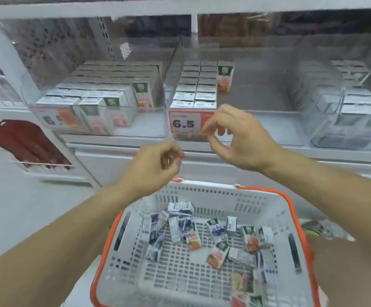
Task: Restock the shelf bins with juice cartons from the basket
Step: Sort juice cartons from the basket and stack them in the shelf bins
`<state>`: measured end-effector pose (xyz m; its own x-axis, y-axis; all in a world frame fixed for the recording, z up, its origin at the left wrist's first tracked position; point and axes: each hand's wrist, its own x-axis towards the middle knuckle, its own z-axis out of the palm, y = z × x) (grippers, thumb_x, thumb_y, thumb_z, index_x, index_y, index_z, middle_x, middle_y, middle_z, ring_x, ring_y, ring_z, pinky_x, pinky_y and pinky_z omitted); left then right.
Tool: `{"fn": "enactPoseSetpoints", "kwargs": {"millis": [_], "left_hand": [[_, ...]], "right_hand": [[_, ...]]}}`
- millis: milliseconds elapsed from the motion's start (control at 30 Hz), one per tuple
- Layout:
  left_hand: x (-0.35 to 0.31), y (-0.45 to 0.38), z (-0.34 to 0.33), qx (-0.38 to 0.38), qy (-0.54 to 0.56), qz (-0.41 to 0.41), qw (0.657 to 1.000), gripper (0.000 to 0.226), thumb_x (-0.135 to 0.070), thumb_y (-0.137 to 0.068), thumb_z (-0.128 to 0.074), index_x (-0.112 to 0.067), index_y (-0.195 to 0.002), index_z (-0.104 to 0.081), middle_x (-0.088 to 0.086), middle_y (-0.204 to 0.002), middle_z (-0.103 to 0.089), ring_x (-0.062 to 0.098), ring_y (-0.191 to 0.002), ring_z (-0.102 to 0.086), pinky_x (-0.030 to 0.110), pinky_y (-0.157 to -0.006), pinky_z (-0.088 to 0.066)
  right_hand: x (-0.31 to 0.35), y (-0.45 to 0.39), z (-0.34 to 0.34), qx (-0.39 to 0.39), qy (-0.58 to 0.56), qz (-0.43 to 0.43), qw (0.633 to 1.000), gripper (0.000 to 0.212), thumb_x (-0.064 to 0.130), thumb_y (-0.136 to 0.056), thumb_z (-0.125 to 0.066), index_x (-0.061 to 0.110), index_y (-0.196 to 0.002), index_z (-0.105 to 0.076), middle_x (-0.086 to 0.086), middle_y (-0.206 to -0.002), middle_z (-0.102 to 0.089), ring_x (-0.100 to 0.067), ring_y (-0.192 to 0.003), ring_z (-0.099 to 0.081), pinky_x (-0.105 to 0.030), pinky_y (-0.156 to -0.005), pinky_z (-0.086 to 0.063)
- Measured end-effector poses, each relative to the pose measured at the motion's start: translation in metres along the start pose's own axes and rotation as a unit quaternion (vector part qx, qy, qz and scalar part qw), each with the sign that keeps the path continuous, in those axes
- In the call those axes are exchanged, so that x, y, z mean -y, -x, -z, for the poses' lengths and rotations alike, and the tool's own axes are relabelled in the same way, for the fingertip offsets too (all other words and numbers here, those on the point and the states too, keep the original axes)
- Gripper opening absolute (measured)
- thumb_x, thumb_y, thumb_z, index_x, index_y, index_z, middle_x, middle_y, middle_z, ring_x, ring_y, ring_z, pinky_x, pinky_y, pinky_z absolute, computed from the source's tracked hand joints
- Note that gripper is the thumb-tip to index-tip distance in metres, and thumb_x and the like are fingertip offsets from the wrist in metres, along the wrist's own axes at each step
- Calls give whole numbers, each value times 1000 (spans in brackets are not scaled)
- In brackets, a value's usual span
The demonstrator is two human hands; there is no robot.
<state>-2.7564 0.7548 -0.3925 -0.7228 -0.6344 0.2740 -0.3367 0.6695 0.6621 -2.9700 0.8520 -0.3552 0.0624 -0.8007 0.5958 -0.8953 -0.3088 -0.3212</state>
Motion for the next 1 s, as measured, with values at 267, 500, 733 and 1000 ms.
{"fn": "enactPoseSetpoints", "kwargs": {"millis": [267, 500, 733, 1000], "left_hand": [[104, 87, -118, 178, 72, 294, 936, 14, -18, -89, -69, -12, -101, -65, -1, -87, -65, 11, -76, -62, 20, -69, -50], [140, 89, -188, 105, 65, 421, 899, 35, -34, -80, -80, -10, -88, -56, 0, -63, -48, 22, -67, -57, 30, -61, -48], [143, 89, -235, 50, 36, 474, 878, 92, -42, -67, -87, 0, -132, -39, 20, -124, -52, 35, -113, -55, 44, -90, -51], [143, 100, -216, 74, 142, 553, 818, 38, -29, -70, -80, 3, -85, -66, 7, -74, -65, 23, -67, -60, 32, -63, -50]], "right_hand": [[-6, 69, -45, 298, 2, -135, 945, 12, 17, -89, -62, 19, -100, -68, 8, -93, -63, -7, -75, -53, -29, -78, -50], [-34, 141, -88, 459, 50, -238, 854, 17, 18, -88, -65, 20, -105, -65, 4, -104, -62, -12, -90, -52, -28, -83, -46], [-54, 174, -159, 425, 49, -332, 841, 20, 14, -82, -65, 20, -101, -63, 2, -98, -57, -21, -92, -59, -33, -77, -51], [-52, 216, -191, 383, 4, -379, 842, 29, 31, -80, -70, 22, -106, -60, 3, -105, -54, -20, -102, -57, -34, -78, -53]]}}
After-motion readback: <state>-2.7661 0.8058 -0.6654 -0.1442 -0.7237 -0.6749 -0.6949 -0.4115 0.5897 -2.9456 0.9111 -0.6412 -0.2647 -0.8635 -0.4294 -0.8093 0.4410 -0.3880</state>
